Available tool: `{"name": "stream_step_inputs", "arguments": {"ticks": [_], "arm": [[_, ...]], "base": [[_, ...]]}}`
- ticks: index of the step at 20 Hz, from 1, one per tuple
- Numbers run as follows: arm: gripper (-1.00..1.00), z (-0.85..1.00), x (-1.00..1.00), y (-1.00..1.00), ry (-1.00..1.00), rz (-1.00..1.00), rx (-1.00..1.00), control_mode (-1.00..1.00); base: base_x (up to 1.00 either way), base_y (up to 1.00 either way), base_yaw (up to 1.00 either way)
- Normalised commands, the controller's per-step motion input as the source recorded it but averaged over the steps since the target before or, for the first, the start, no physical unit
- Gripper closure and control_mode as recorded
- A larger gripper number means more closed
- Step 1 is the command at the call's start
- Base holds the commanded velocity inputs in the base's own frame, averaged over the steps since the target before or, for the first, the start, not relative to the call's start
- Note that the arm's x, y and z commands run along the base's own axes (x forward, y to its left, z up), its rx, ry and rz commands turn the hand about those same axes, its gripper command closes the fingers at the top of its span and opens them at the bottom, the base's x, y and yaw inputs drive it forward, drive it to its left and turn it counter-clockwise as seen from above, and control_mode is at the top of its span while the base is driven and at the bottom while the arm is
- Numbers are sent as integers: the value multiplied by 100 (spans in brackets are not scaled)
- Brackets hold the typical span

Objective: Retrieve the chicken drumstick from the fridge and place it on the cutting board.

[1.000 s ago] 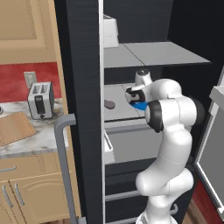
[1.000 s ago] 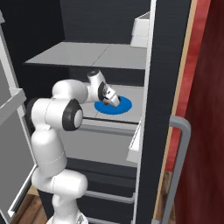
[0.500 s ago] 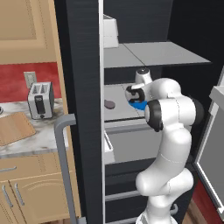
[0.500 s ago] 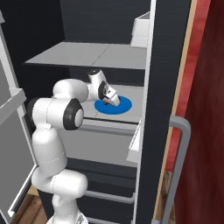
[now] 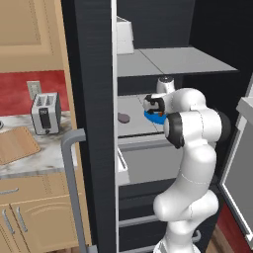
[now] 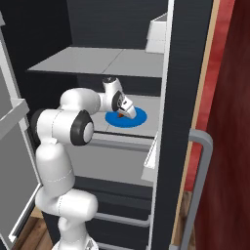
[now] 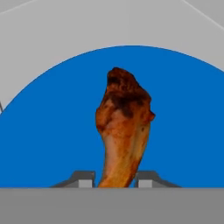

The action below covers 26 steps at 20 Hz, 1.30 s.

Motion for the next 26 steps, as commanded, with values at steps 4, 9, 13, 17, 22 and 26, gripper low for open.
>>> {"name": "stream_step_inputs", "arguments": {"ticks": [4, 9, 13, 17, 22, 26], "arm": [[100, -4, 0, -9, 0, 5, 0, -100], [100, 0, 0, -3, -10, 12, -4, -100], [100, -1, 0, -6, -15, 9, -13, -100], [100, 3, 0, 0, -10, 5, -2, -100], [100, 6, -1, 0, -11, 0, -1, -100], [100, 36, -26, -1, -15, 0, 0, -100]], "base": [[0, 0, 0], [0, 0, 0], [0, 0, 0], [0, 0, 0], [0, 0, 0], [0, 0, 0]]}}
